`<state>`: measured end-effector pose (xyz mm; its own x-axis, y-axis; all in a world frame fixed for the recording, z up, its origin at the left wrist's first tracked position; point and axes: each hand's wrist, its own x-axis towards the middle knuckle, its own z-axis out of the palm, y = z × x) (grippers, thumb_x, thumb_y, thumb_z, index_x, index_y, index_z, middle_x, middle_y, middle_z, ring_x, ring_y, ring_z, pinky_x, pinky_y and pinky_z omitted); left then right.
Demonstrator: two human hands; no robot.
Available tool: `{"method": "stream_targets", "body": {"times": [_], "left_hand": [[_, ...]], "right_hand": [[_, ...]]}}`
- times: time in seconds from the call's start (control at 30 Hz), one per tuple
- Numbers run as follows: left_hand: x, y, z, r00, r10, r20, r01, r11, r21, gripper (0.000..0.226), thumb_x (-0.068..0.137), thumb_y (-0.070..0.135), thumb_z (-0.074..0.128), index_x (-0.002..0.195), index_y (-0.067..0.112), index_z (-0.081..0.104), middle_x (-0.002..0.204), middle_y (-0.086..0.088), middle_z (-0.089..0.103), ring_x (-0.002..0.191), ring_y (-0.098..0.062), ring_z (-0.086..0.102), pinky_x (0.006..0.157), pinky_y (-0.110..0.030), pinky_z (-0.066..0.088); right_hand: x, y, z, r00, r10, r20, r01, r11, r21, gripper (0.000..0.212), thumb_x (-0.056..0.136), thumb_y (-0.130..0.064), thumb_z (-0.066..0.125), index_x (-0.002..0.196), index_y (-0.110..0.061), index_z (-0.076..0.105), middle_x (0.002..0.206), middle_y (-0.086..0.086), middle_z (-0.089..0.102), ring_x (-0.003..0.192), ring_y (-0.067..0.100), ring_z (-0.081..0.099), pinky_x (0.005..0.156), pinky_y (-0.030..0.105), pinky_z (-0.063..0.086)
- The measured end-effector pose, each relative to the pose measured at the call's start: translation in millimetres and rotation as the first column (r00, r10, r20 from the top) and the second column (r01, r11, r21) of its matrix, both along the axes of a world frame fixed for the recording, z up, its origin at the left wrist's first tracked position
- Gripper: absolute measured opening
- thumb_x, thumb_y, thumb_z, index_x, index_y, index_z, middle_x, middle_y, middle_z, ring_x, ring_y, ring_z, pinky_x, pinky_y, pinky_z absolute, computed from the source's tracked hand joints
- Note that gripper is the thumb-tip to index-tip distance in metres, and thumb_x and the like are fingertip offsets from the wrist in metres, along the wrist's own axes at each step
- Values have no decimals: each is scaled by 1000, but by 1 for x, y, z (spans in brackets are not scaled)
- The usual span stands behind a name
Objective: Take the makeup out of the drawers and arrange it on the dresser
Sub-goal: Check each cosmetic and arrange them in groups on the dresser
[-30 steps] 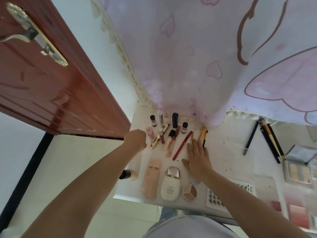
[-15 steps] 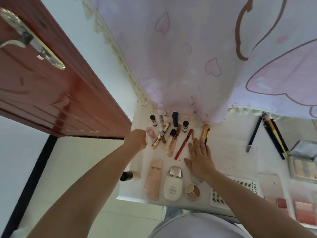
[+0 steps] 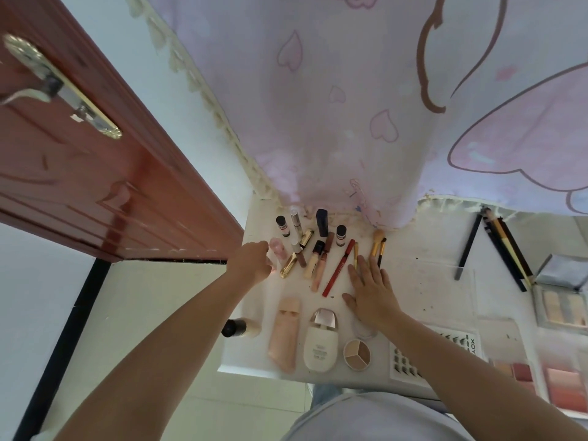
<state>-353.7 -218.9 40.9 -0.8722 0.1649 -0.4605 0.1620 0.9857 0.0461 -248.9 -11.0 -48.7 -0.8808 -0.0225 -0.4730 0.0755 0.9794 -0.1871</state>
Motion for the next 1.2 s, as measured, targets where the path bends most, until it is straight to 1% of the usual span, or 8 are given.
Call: {"method": "stream_targets", "body": {"times": [0.17, 0.3, 0.43, 0.5, 0.6, 0.8, 0.97, 1.2], "left_hand": [[19, 3, 18, 962, -114, -249, 124, 992, 26, 37, 88, 18, 48, 124, 9, 45, 123, -9, 51, 114, -27, 47, 83, -33, 43], [33, 31, 32, 770, -208, -603, 389, 902, 186, 32, 66, -1, 71, 97, -3, 64, 98, -21, 65, 86, -38, 64, 66, -38, 54], [33, 84, 34, 663, -316, -678, 576, 795, 192, 27, 68, 7, 66, 93, -2, 65, 95, -20, 67, 87, -33, 66, 72, -38, 56], [33, 116, 26, 708, -389, -590, 595, 778, 201, 32, 79, 13, 52, 107, 0, 59, 110, -19, 61, 103, -31, 59, 85, -37, 50], [33, 158, 0, 817, -471, -333, 545, 818, 183, 43, 92, 21, 37, 133, 8, 35, 139, -12, 35, 130, -26, 31, 104, -36, 30], [39, 203, -52, 875, -484, -25, 483, 864, 140, 53, 97, 28, 30, 144, 9, 12, 154, -11, 4, 142, -25, 4, 113, -42, 20], [37, 209, -73, 839, -542, 36, 540, 840, 58, 57, 99, 32, 22, 144, 4, 1, 154, -14, -4, 143, -26, -6, 116, -33, -3], [35, 212, -82, 831, -555, 40, 554, 832, 28, 57, 99, 32, 19, 144, 3, 0, 154, -16, -7, 143, -26, -7, 115, -32, -7]], "right_hand": [[-5, 0, 14, 997, -39, -69, 35, 998, -54, 59, 95, -38, 32, 145, -19, 7, 154, 11, -4, 142, 30, -12, 115, 46, 0], [-6, 19, 28, 981, -91, -169, 64, 985, -159, 55, 95, -33, 33, 144, -16, 14, 155, 10, 4, 143, 28, -5, 116, 41, 2], [3, 68, 44, 904, -270, -332, 188, 947, -259, 47, 93, -19, 46, 134, 1, 37, 143, 21, 34, 138, 32, 22, 115, 34, 10], [11, 98, 48, 865, -394, -309, 319, 909, -267, 41, 92, -16, 48, 129, 1, 44, 135, 20, 45, 132, 32, 33, 111, 33, 21], [21, 137, 51, 829, -520, -205, 470, 847, -248, 34, 92, -15, 46, 122, -3, 53, 125, 16, 56, 118, 30, 49, 99, 32, 35], [25, 180, 49, 794, -607, -48, 588, 785, -193, 26, 91, -19, 47, 112, -8, 60, 109, 13, 65, 105, 25, 58, 82, 26, 42], [3, 188, 40, 707, -707, 10, 688, 684, -244, 26, 89, -24, 53, 105, -4, 58, 102, 13, 66, 95, 25, 60, 74, 26, 43], [-25, 182, 33, 614, -785, 83, 784, 594, -181, 17, 81, -12, 57, 73, -9, 41, 65, -1, 43, 60, 13, 44, 45, 22, 31]]}}
